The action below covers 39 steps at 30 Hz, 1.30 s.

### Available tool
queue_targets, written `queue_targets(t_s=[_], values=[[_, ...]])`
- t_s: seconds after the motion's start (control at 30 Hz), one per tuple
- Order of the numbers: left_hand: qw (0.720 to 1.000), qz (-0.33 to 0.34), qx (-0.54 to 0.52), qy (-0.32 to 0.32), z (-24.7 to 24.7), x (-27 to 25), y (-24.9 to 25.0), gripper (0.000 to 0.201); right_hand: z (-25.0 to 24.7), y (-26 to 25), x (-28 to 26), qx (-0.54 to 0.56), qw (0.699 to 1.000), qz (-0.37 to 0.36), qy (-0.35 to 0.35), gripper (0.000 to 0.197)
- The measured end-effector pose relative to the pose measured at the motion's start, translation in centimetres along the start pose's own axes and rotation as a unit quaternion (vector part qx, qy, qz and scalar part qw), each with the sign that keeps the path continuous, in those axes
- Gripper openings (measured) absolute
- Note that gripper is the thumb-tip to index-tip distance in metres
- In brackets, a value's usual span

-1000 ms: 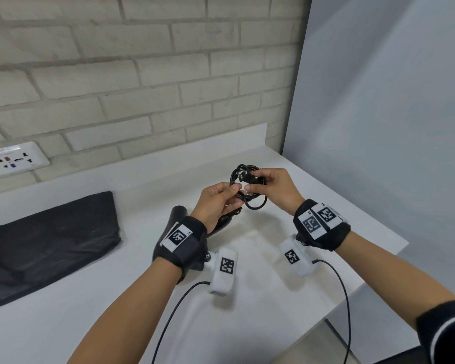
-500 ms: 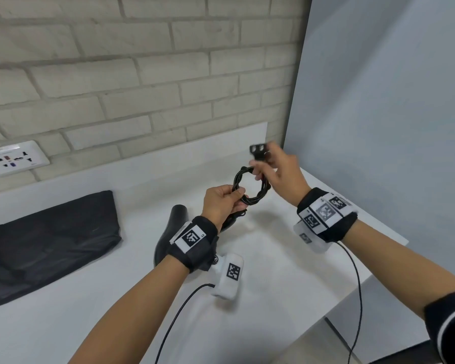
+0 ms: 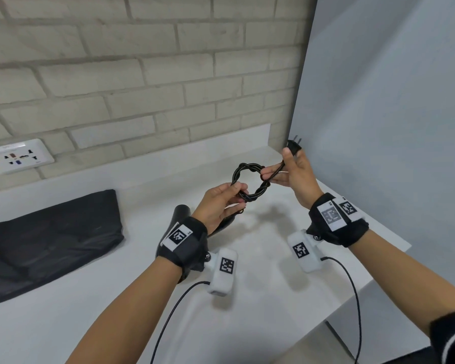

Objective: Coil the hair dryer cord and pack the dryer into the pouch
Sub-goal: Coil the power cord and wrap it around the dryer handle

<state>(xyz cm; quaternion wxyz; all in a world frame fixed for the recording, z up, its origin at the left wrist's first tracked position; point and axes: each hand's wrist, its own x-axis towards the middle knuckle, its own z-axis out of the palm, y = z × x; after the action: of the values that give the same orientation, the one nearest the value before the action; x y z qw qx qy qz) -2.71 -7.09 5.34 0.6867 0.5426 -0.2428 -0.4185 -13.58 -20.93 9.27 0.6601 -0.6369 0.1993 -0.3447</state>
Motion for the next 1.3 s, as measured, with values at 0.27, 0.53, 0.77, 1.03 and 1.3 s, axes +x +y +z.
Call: queue_targets(t_s=[0.27,0.53,0.77,1.03,1.3], values=[[0.995,0.045,0.089,-0.006,0.2,-0.6,-0.5,0.015,-0.2,1.1,0.5,0.071,0.992,0.087,0.056,0.021],[0.992,0.085,0.088,-0.014,0.5,-1.0,-0.3,0.016,-1.4,1.8,1.3,0.021,0.983,0.164,0.084,0.023],[0.992,0.091,0.085,-0.013,0.6,-1.4,-0.6,0.014,0.4,3.4,1.0,-0.099,0.977,0.141,0.123,0.032],[0.993,0.094,0.068,0.016,0.6,-0.9,-0.6,0.013,0.9,2.1,0.1,-0.126,0.988,0.069,0.048,0.048],[0.989,0.108,0.082,0.067,1.0,-0.5,-0.5,0.014,0.2,1.6,-0.9,-0.114,0.986,0.106,-0.056,0.012]])
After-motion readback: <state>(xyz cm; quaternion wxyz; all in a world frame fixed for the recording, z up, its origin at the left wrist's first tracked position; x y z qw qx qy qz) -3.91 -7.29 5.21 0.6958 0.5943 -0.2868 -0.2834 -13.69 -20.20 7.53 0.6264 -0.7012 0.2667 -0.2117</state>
